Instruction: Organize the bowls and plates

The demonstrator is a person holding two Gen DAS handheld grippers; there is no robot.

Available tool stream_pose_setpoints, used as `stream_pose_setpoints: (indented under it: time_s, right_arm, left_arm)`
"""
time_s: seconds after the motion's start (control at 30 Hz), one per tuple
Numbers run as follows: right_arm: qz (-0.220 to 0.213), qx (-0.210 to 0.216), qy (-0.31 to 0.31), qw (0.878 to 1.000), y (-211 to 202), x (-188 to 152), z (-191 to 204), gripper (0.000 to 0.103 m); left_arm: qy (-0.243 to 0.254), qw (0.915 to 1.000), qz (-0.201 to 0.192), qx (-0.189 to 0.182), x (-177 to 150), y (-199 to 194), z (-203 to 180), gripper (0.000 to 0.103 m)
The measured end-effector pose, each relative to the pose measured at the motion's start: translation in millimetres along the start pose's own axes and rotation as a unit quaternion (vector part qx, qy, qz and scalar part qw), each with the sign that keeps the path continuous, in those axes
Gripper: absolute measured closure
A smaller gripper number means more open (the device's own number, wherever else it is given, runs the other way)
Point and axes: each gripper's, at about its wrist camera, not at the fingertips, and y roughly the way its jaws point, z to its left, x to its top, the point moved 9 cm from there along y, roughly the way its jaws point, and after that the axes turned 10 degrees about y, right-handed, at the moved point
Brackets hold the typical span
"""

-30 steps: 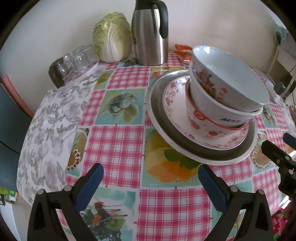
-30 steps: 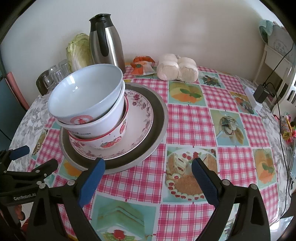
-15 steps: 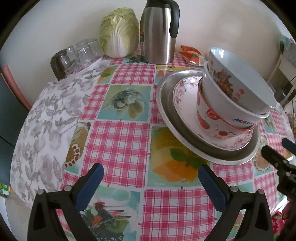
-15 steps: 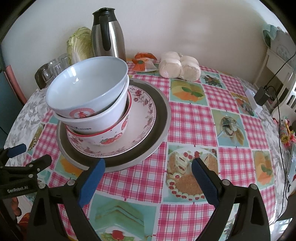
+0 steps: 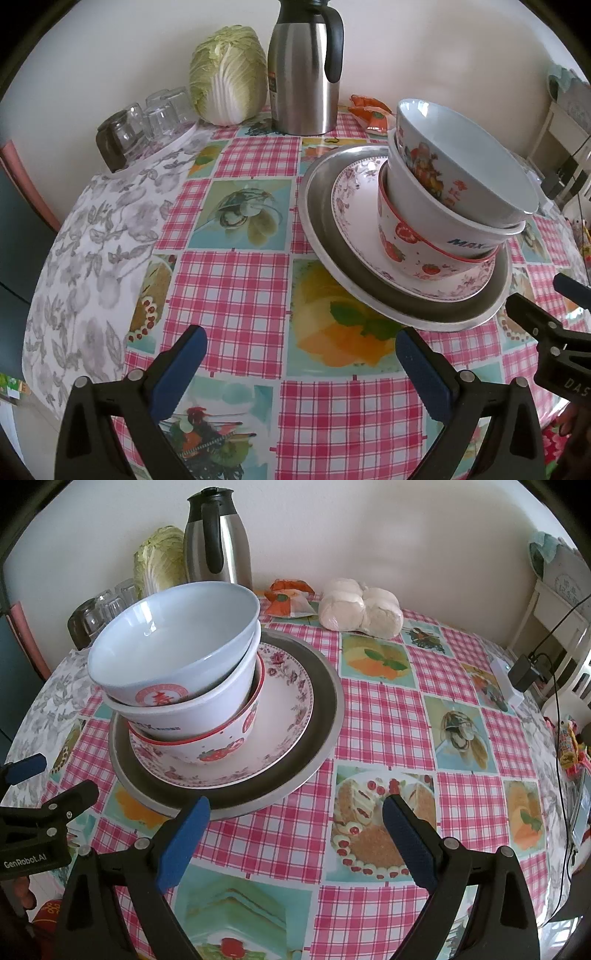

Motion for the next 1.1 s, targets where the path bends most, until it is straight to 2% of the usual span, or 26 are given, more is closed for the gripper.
stream_pose_setpoints:
  time_s: [1.1]
  right_arm:
    - [0.005,-0.005,0.001,1.000,1.4,-1.4,-1.9,0.008]
  left_arm:
    - [-0.005,1.0000,-0.006,-0.002,-0.2,-2.2,0.0,0.000]
